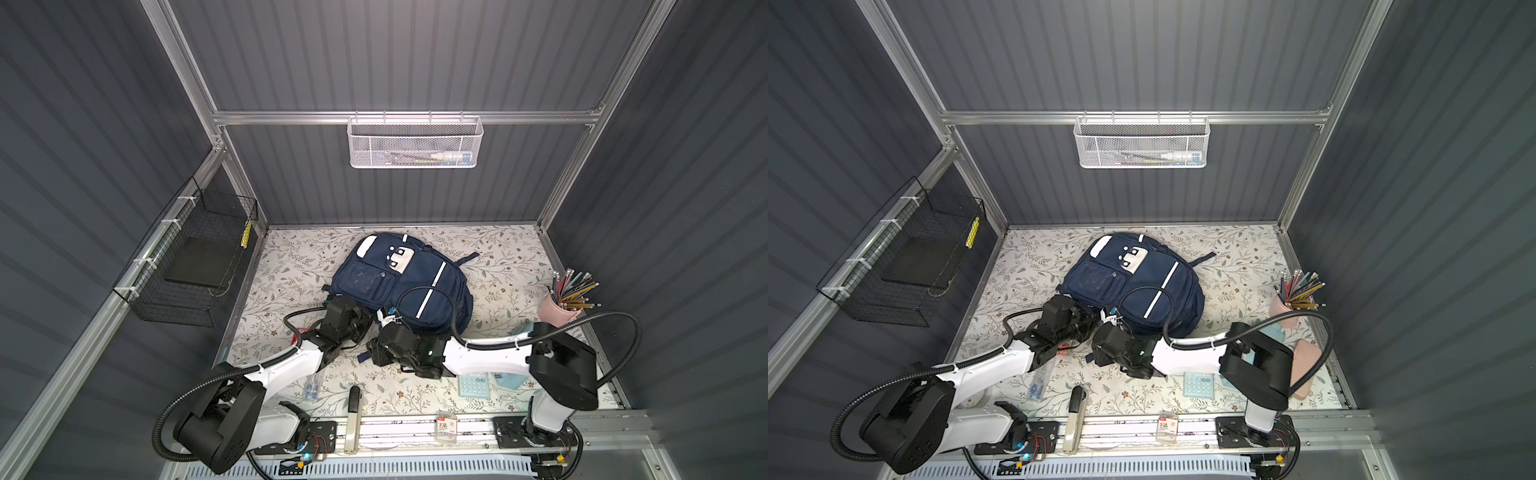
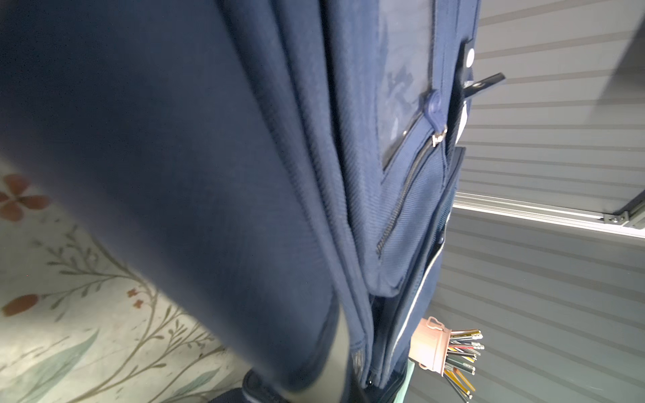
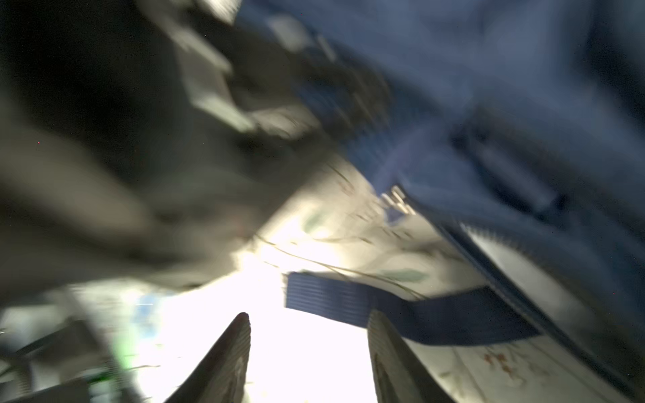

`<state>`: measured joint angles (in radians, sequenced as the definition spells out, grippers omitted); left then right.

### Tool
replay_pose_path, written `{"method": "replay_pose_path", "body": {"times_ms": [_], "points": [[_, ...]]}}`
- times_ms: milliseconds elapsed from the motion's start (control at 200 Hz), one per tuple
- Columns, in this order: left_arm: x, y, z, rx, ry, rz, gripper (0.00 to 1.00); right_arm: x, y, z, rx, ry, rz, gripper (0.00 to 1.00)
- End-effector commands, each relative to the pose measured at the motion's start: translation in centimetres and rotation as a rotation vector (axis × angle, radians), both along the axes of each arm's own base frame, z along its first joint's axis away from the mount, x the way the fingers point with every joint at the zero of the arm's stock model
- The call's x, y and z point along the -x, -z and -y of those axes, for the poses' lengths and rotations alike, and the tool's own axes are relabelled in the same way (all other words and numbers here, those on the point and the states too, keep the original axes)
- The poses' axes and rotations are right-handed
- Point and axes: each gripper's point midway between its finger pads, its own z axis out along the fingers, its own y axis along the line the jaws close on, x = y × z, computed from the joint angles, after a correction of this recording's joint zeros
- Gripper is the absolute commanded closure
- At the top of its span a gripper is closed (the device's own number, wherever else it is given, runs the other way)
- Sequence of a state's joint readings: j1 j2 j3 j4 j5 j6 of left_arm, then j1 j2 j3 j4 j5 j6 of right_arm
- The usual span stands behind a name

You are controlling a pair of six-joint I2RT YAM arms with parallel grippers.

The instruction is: Pack the student bag

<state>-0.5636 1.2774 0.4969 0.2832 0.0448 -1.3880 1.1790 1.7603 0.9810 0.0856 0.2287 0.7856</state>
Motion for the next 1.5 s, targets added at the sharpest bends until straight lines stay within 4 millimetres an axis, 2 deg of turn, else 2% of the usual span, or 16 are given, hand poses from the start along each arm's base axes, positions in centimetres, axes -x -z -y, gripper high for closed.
{"method": "replay_pose_path", "body": {"times_ms": [0,135,245,350,430,520,595,700,785,855,986,1281,1436,1496], "points": [[-1.3,-4.8,1.3,0.063,0.030,0.134,1.00,-1.5,0.7,1.2,0.067,0.067,0.009,0.42],[-1.1,-5.3,1.0,0.046,0.031,0.138,1.00,-3.7,1.1,1.4,0.117,0.106,0.067,0.39],[-0.7,-4.7,1.0,0.048,0.035,0.119,1.00,-5.2,-0.2,0.7,0.109,0.114,0.131,0.37],[-0.2,-3.8,1.0,0.055,0.041,0.091,1.00,-6.3,-0.9,0.1,0.130,0.137,0.177,0.41],[0.2,-3.2,0.6,0.042,0.038,0.076,1.00,-7.3,-0.8,0.5,0.158,0.172,0.192,0.49],[0.5,-3.1,0.5,0.045,0.037,0.074,1.00,-7.8,-0.2,1.1,0.193,0.184,0.184,0.71],[0.6,-3.1,0.3,0.038,0.036,0.076,1.00,-7.9,0.1,1.6,0.195,0.189,0.174,0.84],[0.5,-2.7,0.1,0.031,0.024,0.066,1.00,-7.3,-0.3,1.7,0.191,0.153,0.171,0.95],[0.2,-2.4,-0.3,0.003,0.007,0.074,1.00,-5.9,-0.8,0.7,0.143,0.047,0.135,0.97],[-0.1,-1.9,-0.5,-0.051,0.011,0.070,1.00,-4.8,-0.6,1.0,0.143,-0.013,0.041,1.00],[-0.5,-1.0,-0.3,-0.033,0.000,0.064,1.00,-3.0,-0.2,3.0,0.112,-0.028,-0.054,1.00],[-0.9,-0.2,-1.6,-0.083,-0.019,0.067,1.00,-0.1,2.0,8.3,0.276,-0.052,-0.155,1.00],[-1.2,-0.4,-0.6,-0.026,0.005,0.064,1.00,-0.3,1.5,9.3,0.269,-0.032,-0.129,1.00],[-1.7,-0.5,-1.6,-0.022,-0.006,0.059,1.00,-0.6,1.8,10.7,0.292,-0.003,-0.148,1.00]]}}
